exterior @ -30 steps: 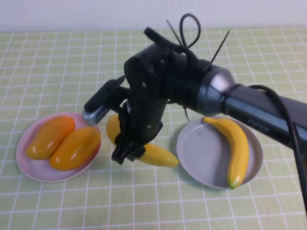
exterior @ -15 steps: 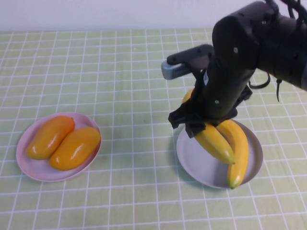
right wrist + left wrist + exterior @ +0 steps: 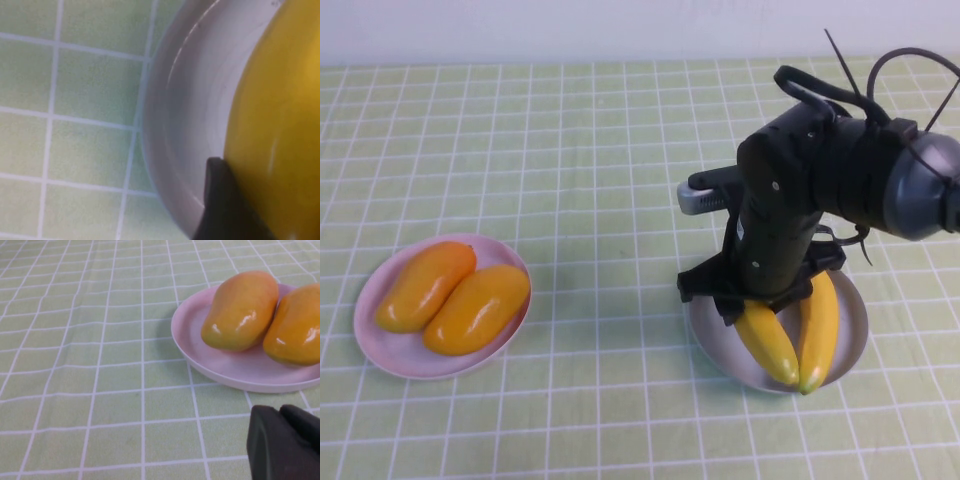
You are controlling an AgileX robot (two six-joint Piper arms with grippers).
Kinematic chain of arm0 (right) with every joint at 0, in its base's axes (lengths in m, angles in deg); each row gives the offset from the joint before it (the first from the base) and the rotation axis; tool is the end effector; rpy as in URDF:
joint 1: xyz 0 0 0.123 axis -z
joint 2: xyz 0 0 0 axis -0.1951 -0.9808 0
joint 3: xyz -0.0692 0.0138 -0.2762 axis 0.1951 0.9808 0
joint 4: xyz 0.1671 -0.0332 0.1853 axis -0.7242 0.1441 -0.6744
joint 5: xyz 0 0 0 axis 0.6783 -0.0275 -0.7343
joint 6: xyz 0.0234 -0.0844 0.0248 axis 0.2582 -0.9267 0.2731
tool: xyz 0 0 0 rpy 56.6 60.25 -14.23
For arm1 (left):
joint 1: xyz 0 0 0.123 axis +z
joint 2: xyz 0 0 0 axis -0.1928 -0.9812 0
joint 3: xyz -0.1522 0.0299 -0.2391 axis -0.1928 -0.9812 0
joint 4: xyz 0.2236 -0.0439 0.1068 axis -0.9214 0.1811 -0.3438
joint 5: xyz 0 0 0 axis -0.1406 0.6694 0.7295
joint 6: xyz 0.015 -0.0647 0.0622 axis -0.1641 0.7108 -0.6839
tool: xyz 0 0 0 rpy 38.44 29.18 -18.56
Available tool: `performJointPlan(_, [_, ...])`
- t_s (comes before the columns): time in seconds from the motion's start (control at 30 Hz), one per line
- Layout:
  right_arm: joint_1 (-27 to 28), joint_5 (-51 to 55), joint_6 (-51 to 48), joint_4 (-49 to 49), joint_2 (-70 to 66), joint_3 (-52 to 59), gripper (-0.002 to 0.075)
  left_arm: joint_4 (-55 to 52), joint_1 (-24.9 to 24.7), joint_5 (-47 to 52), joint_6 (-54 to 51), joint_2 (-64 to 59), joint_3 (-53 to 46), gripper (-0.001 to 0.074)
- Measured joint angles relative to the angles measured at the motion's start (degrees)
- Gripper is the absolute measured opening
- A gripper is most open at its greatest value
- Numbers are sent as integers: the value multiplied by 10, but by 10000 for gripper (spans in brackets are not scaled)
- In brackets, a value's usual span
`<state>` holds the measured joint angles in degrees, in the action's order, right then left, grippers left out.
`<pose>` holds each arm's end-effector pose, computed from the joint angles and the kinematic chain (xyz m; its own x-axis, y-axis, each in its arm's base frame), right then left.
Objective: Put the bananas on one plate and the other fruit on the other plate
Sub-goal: Put another type of fruit in the right plate
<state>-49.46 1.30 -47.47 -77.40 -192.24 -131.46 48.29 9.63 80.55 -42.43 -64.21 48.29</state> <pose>0.3114 0.2337 0.2307 -0.9519 -0.2221 -0.2112 -0.2248 0.9743 -0.0112 0.0525 0.0002 0.1717 -0.2968 0.0735 -0.9521 0.0292 0.9973 0.0679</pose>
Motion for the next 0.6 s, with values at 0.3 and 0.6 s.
performJointPlan(0.3, [0, 0, 0, 1, -13, 0, 422, 0, 0, 0, 0, 0, 0, 2])
performJointPlan(0.6, [0, 80, -11, 4, -13, -52, 409, 0, 0, 0, 0, 0, 0, 2])
